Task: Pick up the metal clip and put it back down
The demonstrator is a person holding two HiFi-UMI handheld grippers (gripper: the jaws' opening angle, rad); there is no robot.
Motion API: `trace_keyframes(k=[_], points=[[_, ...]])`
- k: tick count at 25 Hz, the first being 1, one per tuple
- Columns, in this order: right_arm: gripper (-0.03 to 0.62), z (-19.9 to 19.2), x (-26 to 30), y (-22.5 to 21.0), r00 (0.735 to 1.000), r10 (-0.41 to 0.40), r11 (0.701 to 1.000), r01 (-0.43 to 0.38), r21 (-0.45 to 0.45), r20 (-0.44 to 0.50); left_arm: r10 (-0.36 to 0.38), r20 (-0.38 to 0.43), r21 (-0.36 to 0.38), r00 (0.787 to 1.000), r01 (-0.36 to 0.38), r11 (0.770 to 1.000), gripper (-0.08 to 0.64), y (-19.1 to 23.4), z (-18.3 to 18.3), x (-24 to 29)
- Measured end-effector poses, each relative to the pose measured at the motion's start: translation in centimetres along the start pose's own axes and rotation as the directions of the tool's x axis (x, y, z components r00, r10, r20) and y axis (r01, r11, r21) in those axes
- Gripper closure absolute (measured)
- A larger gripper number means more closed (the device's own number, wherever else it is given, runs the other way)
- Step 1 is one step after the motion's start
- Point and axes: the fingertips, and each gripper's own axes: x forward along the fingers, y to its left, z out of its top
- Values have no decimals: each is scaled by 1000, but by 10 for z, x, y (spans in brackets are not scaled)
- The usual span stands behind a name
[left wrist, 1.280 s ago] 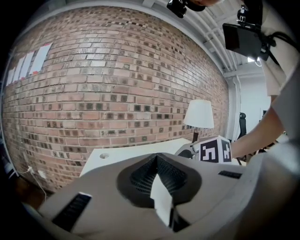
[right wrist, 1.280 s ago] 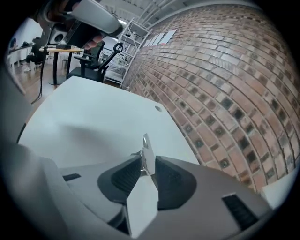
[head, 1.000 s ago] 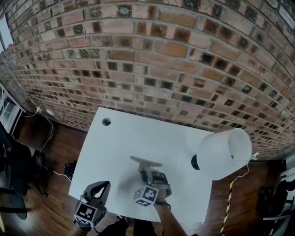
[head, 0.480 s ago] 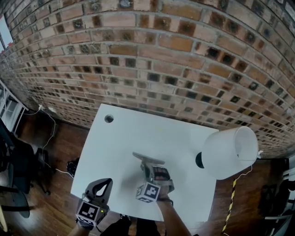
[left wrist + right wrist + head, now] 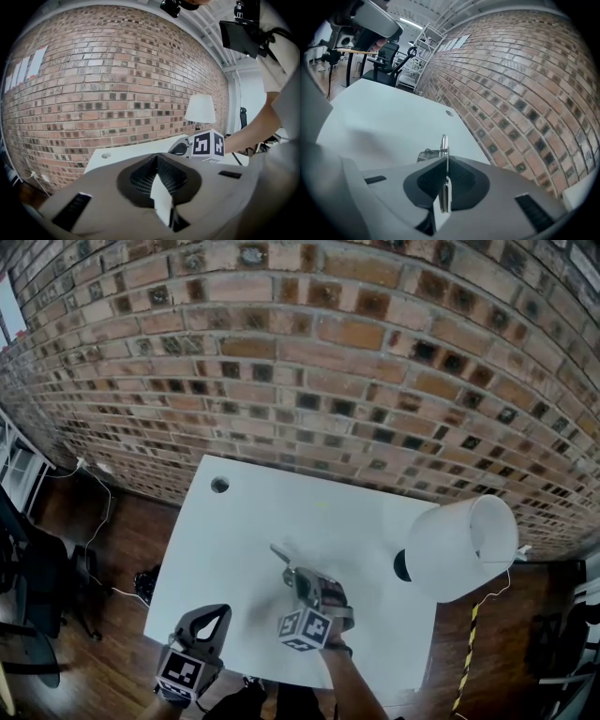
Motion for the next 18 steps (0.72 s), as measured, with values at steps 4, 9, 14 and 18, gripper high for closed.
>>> trace_keyframes(k=[4, 9, 14, 18], points=[[591, 3, -8, -4, 1000, -24, 1000, 24, 1, 13, -3, 20, 24, 1000, 3, 1000, 569, 2, 6, -3], [591, 8, -30, -18, 998, -65, 996, 64, 55, 16, -29, 60, 32, 998, 27, 999, 569, -4, 25, -8], [591, 12, -59, -24, 995, -102, 983, 98, 158, 20, -51, 88, 75, 995, 45, 996, 569, -10, 34, -23], [591, 14, -87, -31, 990, -140, 944, 124, 307, 30, -77, 132, 74, 988, 68, 995, 569, -16, 44, -36]])
